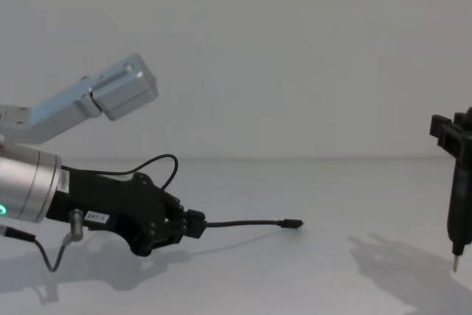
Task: Pick up the data cable with the one hand.
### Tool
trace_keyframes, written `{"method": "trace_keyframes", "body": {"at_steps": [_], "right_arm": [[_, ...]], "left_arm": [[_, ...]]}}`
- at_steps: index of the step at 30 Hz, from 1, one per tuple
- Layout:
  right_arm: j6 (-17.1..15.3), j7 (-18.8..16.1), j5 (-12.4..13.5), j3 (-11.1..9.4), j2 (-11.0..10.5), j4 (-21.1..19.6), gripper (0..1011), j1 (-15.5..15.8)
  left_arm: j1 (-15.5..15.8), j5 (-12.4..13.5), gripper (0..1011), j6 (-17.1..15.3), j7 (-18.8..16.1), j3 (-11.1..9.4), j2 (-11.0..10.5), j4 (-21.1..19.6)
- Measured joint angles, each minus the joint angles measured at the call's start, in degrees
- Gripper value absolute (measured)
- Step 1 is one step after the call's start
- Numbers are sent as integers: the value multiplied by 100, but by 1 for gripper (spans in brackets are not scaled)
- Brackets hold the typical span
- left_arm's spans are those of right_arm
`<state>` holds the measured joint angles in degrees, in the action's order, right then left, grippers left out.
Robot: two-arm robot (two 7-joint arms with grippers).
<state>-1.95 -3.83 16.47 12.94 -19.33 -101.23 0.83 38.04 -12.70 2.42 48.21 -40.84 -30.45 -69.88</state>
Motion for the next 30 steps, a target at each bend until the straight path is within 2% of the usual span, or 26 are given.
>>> {"method": "trace_keyframes", "body": {"at_steps": [7, 16, 23, 30], "right_arm": [[0, 0, 0, 0, 0, 0, 251, 0], [0, 0, 0, 0, 0, 0, 250, 1], [0, 0, 0, 0, 0, 0, 250, 1], [0, 0, -3, -3, 6, -3, 250, 0]], "left_arm": [[53, -218, 42, 168, 279, 50, 11, 2], [117, -728, 42, 341, 914, 139, -40, -80], [121, -1111, 42, 281, 1408, 180, -231, -209], [67, -1307, 42, 159, 1664, 182, -429, -309]]}}
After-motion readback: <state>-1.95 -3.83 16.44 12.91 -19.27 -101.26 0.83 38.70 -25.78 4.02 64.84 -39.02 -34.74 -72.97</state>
